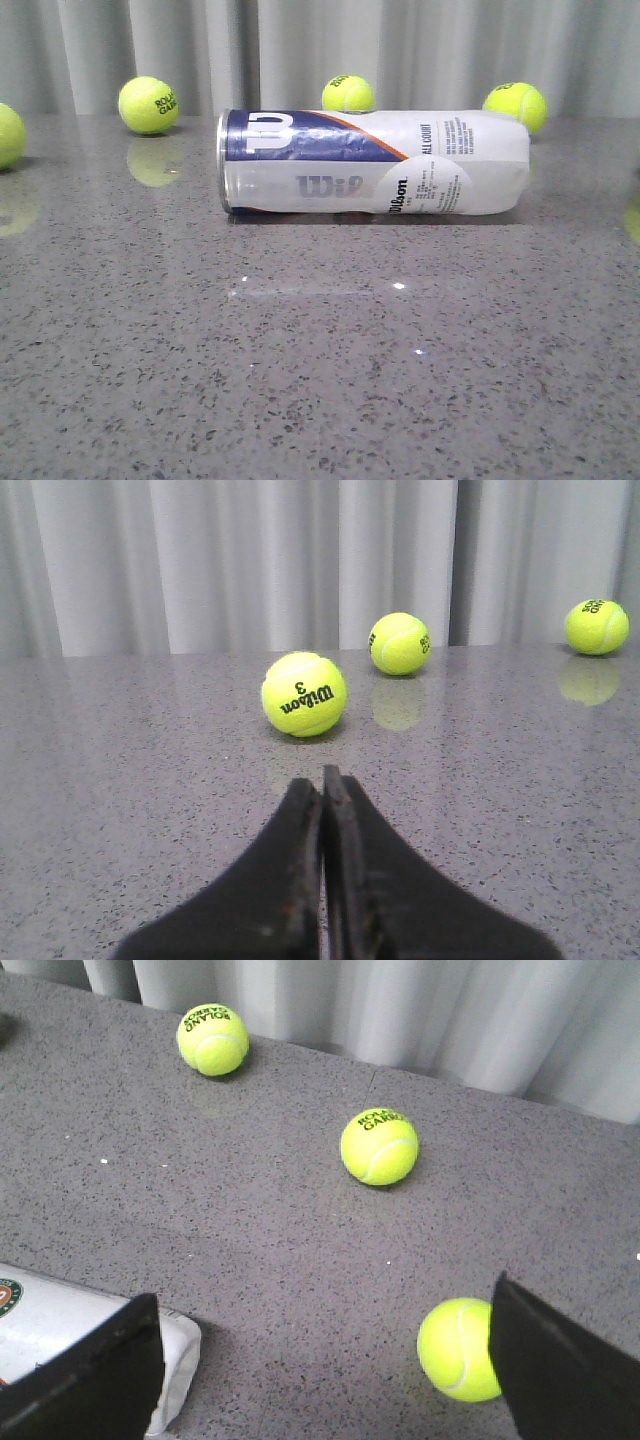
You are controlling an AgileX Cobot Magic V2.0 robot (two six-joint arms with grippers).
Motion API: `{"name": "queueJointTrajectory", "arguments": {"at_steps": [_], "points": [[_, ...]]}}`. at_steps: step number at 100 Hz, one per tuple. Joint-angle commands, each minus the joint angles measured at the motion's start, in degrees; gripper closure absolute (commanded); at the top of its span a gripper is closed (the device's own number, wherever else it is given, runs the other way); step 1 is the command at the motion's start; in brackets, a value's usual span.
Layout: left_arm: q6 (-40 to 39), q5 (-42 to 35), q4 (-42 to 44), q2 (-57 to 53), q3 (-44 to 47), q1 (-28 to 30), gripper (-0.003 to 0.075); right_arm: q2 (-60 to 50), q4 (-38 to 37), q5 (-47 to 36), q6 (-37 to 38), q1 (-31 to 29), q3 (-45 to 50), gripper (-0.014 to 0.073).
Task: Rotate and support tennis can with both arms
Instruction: 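Raise the right gripper away from the can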
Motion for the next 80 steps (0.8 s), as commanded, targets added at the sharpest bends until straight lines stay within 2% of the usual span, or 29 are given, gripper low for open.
{"name": "queueJointTrajectory", "arguments": {"at_steps": [1, 21, 47, 65, 80], "points": [[-0.46, -4.63, -0.09, -2.22, 2.78, 0.21, 0.0741, -6.24, -0.04, -10.62, 1.4, -0.32, 5.66, -0.0048], [-0.46, -4.63, -0.09, -2.22, 2.78, 0.21, 0.0741, -18.88, 0.22, -21.47, 1.4, -0.32, 21.53, -0.0048], [-0.46, -4.63, -0.09, -2.22, 2.78, 0.21, 0.0741, -34.01, 0.37, -24.41, 1.4, -0.32, 37.1, -0.0048], [-0.46, -4.63, -0.09, -2.22, 2.78, 0.21, 0.0741, -42.98, 2.06, -28.05, 1.4, -0.32, 43.22, -0.0048], [-0.46, -4.63, -0.09, -2.22, 2.78, 0.21, 0.0741, -45.5, 2.18, -29.05, 1.4, -0.32, 45.78, -0.0048]]}}
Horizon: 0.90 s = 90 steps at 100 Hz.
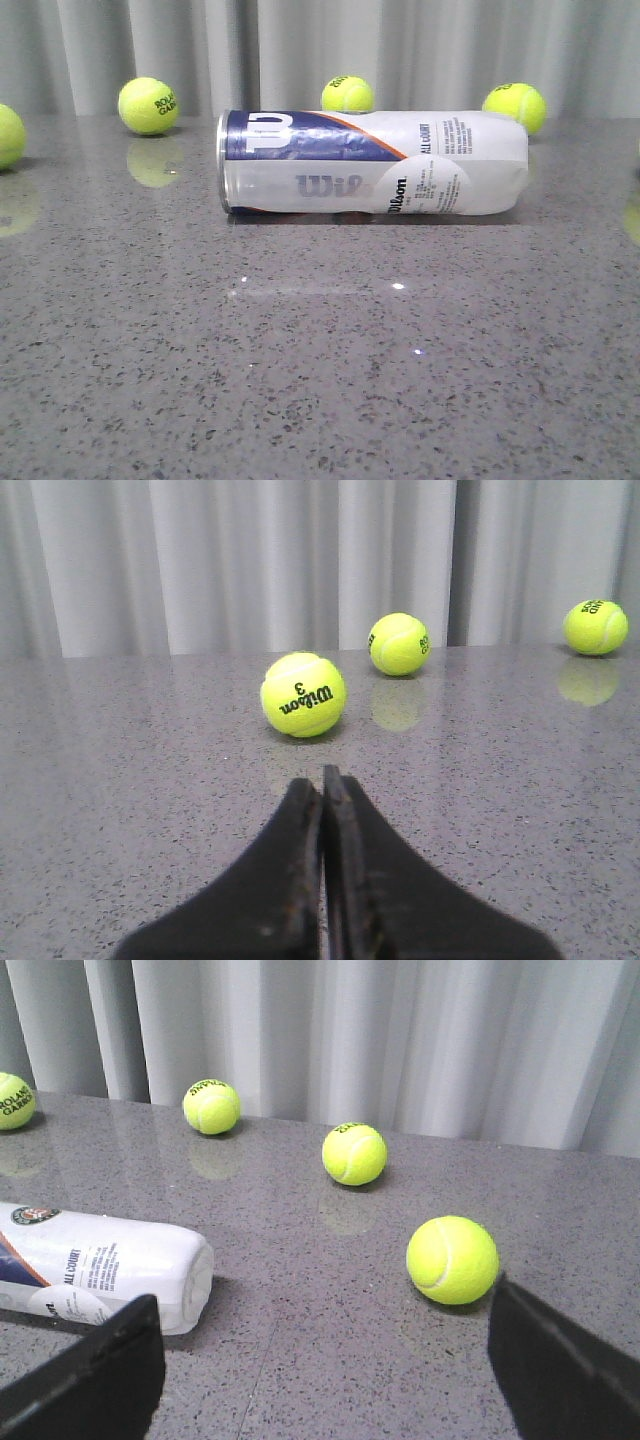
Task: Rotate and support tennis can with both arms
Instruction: 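Raise the right gripper away from the can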
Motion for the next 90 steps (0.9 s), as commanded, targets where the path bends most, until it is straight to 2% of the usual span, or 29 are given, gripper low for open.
{"name": "queueJointTrajectory", "arguments": {"at_steps": [1, 7, 14, 38, 50, 90], "points": [[-0.46, -4.63, -0.09, -2.22, 2.78, 0.21, 0.0741, -0.54, 0.71, -6.15, 0.05, -0.32, -0.4, -0.0047], [-0.46, -4.63, -0.09, -2.22, 2.78, 0.21, 0.0741, -0.48, 0.71, -6.99, 0.05, -0.32, -0.34, -0.0029], [-0.46, -4.63, -0.09, -2.22, 2.78, 0.21, 0.0741, -0.48, 0.71, -8.04, 0.0, -0.32, -0.34, 0.0041], [-0.46, -4.63, -0.09, -2.22, 2.78, 0.21, 0.0741, -0.48, 0.71, -8.78, 0.0, -0.32, -0.34, 0.0495], [-0.46, -4.63, -0.09, -2.22, 2.78, 0.21, 0.0741, -0.48, 0.71, -8.73, 0.0, -0.32, -0.34, 0.0657], [-0.46, -4.63, -0.09, -2.22, 2.78, 0.21, 0.0741, -0.48, 0.71, -8.67, 0.0, -0.32, -0.34, 0.0664]]}}
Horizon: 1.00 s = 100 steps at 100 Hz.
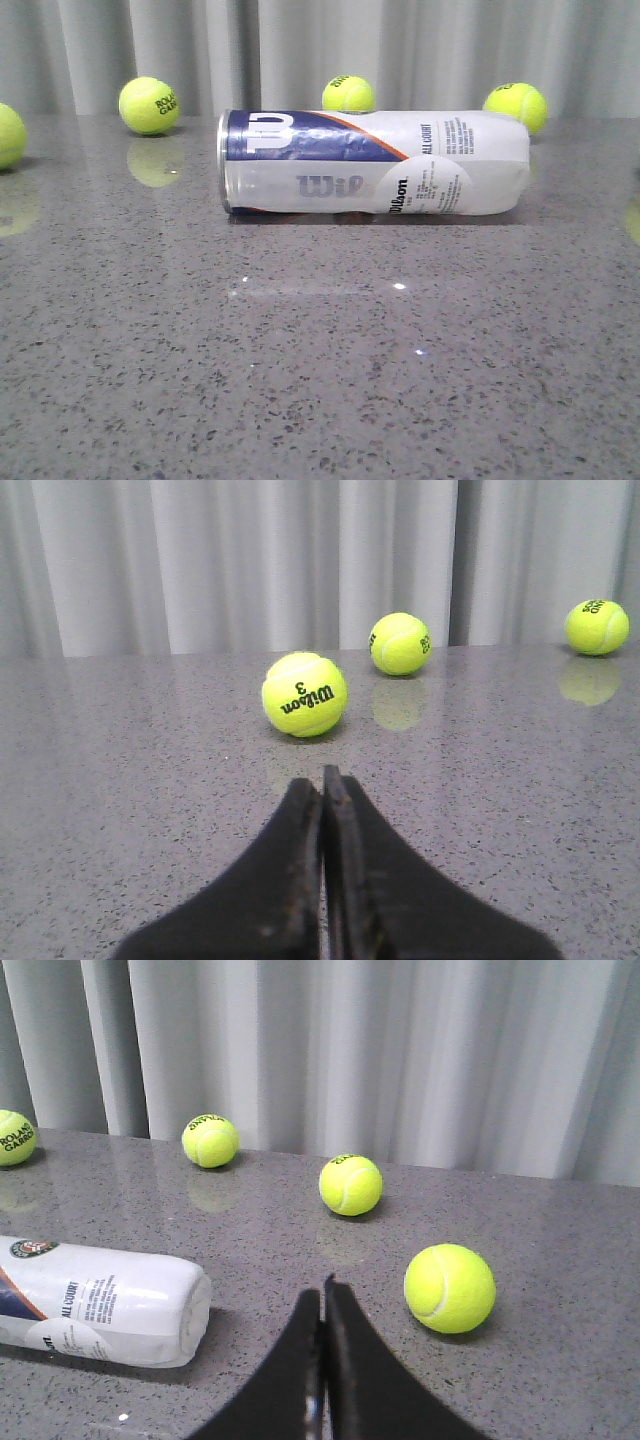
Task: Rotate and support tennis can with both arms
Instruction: 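Raise the right gripper away from the can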
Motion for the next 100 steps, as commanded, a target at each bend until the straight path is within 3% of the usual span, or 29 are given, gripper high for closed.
{"name": "queueJointTrajectory", "arguments": {"at_steps": [1, 23, 36, 64, 100], "points": [[-0.46, -4.63, -0.09, -2.22, 2.78, 0.21, 0.0741, 0.37, 0.25, -4.95, 0.0, -0.32, -1.51, 0.0664], [-0.46, -6.44, -0.09, -2.22, 1.68, 0.21, 0.0741, 0.37, 0.25, -4.95, 0.0, -0.32, -1.51, 0.0664], [-0.46, -3.7, -1.45, -1.96, -3.18, 0.21, 0.0741, 0.37, 0.25, -4.95, 0.0, -0.32, -1.51, 0.0664], [-0.46, 11.22, -6.16, 8.7, -22.63, 0.21, 0.0741, 0.37, 0.25, -4.95, 0.0, -0.32, -1.51, 0.0664], [-0.46, 39.86, -6.16, 33.63, -46.54, 0.21, 0.0741, 0.37, 0.25, -4.95, 0.0, -0.32, -1.51, 0.0664]]}}
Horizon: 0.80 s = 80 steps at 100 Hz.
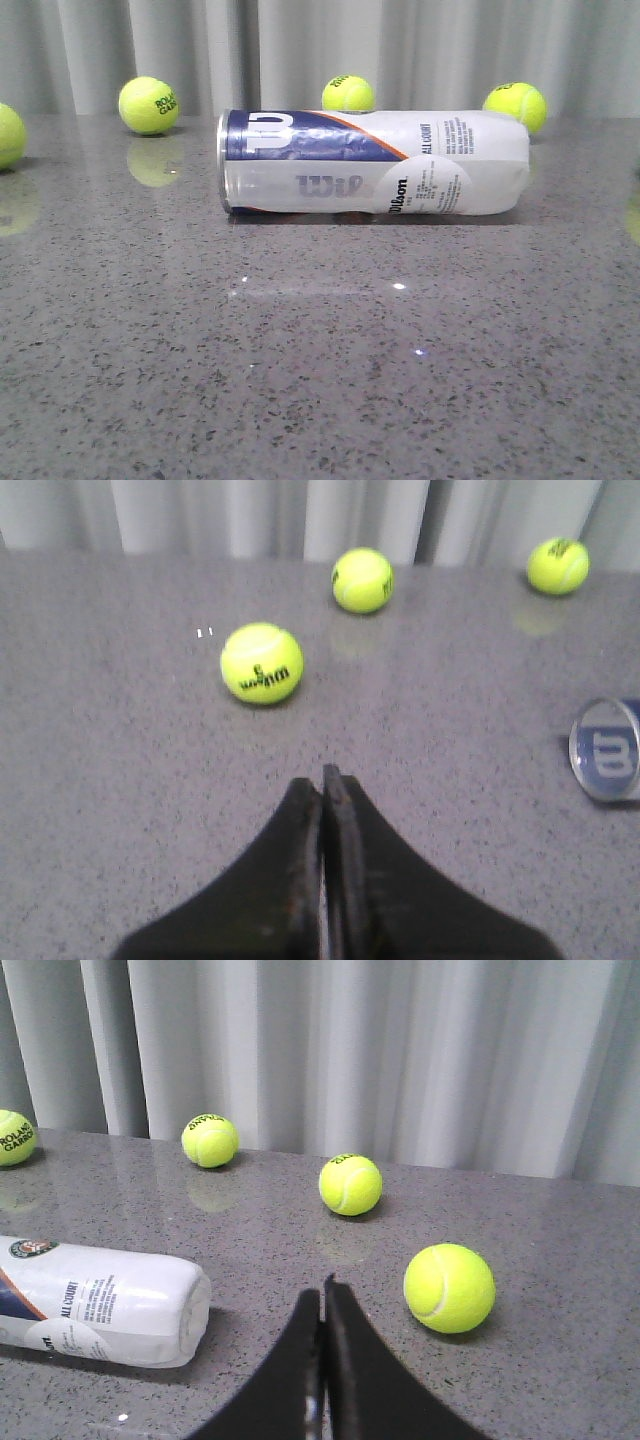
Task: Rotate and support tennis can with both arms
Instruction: 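Raise the right gripper away from the can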
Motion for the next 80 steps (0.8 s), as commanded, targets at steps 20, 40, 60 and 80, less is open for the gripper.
{"name": "queueJointTrajectory", "arguments": {"at_steps": [20, 40, 60, 80], "points": [[-0.46, 3.68, -3.07, 15.04, -9.68, 0.21, 0.0741, 0.37, 0.16, -4.95, 0.0, -0.32, -1.51, 0.0664], [0.85, 3.68, -5.28, 19.97, -9.7, 0.21, 0.0741, 0.37, 0.16, -4.95, 0.0, -0.32, -1.51, 0.0664], [6.58, 3.73, -10.26, 21.27, -9.7, 0.21, 0.068, 0.37, 0.16, -4.95, 0.0, -0.32, -1.51, 0.0664], [7.57, 4.12, -10.33, 21.27, -9.7, 0.21, 0.0181, 0.37, 0.16, -4.95, 0.0, -0.32, -1.51, 0.0664]]}}
